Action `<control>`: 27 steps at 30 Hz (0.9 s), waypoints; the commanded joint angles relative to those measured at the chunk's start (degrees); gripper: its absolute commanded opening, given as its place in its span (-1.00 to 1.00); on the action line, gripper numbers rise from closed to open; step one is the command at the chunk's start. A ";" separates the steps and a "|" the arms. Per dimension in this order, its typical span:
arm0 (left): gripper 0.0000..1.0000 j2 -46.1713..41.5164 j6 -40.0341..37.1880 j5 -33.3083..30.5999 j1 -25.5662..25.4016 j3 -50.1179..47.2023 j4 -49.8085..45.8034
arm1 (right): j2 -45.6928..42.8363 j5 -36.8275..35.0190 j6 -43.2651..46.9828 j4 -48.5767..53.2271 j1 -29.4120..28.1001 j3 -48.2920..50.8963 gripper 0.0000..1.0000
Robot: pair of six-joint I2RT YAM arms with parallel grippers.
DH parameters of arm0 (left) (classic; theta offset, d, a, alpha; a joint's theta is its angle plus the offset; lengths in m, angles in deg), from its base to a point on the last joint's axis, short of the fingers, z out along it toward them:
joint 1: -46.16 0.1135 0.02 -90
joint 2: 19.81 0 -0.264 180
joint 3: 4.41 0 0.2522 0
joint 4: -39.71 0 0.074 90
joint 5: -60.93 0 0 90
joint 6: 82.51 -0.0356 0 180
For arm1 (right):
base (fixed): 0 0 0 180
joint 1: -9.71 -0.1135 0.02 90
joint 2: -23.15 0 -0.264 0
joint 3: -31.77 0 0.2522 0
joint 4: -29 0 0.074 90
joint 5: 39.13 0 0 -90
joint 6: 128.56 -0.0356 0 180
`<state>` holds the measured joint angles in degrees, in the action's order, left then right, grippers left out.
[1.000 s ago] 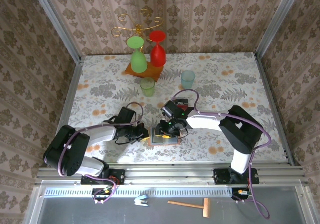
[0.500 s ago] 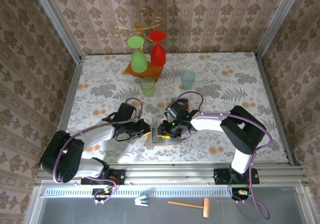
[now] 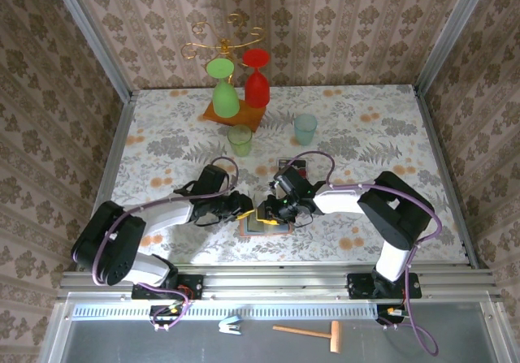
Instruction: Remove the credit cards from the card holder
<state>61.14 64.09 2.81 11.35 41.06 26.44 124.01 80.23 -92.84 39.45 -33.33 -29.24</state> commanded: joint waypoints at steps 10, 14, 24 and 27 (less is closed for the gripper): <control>-0.44 3.55 0.53 0.36 -0.52 -0.50 1.31 | -0.66 1.61 -1.92 -2.81 0.77 2.53 -0.38; -0.44 4.34 0.27 1.01 -0.87 -0.23 1.26 | -0.58 1.75 -2.23 -3.45 0.87 2.84 -0.39; -0.45 4.53 1.53 2.07 -1.57 -0.76 3.62 | -0.57 1.81 -2.93 -4.69 0.95 3.47 -0.39; -0.45 3.94 1.07 1.23 -1.52 -0.90 2.37 | -0.99 1.58 -3.20 -4.62 0.97 3.56 -0.39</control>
<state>65.32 64.74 3.42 10.22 40.88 29.23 123.84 81.94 -94.98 34.64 -32.63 -26.81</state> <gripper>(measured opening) 0.276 0.305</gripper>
